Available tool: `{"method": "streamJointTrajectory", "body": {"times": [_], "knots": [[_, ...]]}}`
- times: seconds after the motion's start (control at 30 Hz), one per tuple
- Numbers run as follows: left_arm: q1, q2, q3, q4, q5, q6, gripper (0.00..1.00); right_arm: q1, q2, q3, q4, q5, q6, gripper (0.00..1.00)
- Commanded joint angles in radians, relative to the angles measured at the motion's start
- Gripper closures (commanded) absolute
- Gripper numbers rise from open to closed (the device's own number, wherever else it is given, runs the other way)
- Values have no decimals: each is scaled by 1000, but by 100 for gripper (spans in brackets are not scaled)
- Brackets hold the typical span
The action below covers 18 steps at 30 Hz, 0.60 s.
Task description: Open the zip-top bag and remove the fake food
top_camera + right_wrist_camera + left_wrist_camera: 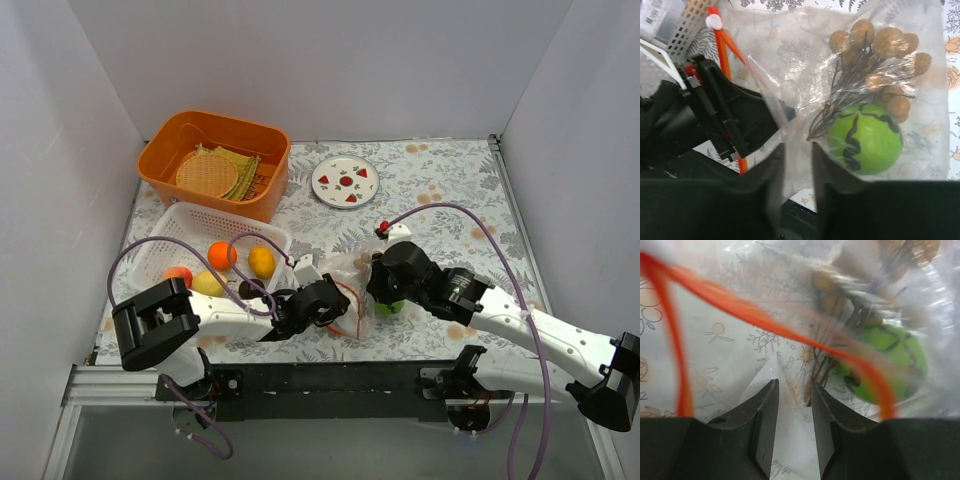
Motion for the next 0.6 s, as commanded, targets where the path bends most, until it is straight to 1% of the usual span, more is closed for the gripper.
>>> {"method": "streamJointTrajectory", "body": {"times": [0.0, 0.03, 0.07, 0.1, 0.13, 0.17, 0.2, 0.23, 0.33, 0.37, 0.43, 0.5, 0.57], "knots": [[-3, 30, -8, 135, -27, 9, 67, 7, -33, 26, 25, 11, 20, 49], [-3, 35, -14, 144, -24, 6, 66, 5, -36, 33, -19, 64, 22, 40], [-3, 38, -20, 146, -25, 0, 65, 4, -42, 44, -39, 90, 22, 25], [-3, 35, -29, 143, -27, -4, 62, -7, -53, 47, -64, 127, 23, 20], [-3, 30, -37, 149, -27, -4, 60, -51, -59, 46, -85, 128, 22, 17], [-3, 27, -43, 153, -26, -4, 59, -82, -68, 38, -86, 118, 3, 16], [-3, 24, -49, 155, -25, -4, 57, -117, -86, 11, -76, 68, -12, 15], [-3, 15, -62, 165, -24, -4, 56, -184, -91, -9, -67, 39, -23, 15], [-3, 6, -79, 187, -9, 6, 53, -279, -110, -92, -21, -56, -43, 14], [-3, 1, -82, 193, -3, 7, 52, -298, -111, -114, 12, -78, -49, 14], [-3, 0, -85, 224, 17, 30, 50, -352, -123, -184, 58, -168, -50, 14], [-3, 4, -86, 242, 42, 49, 49, -376, -128, -238, 120, -231, -41, 14], [-3, 12, -82, 261, 53, 58, 49, -380, -128, -260, 154, -244, -34, 16]]}}
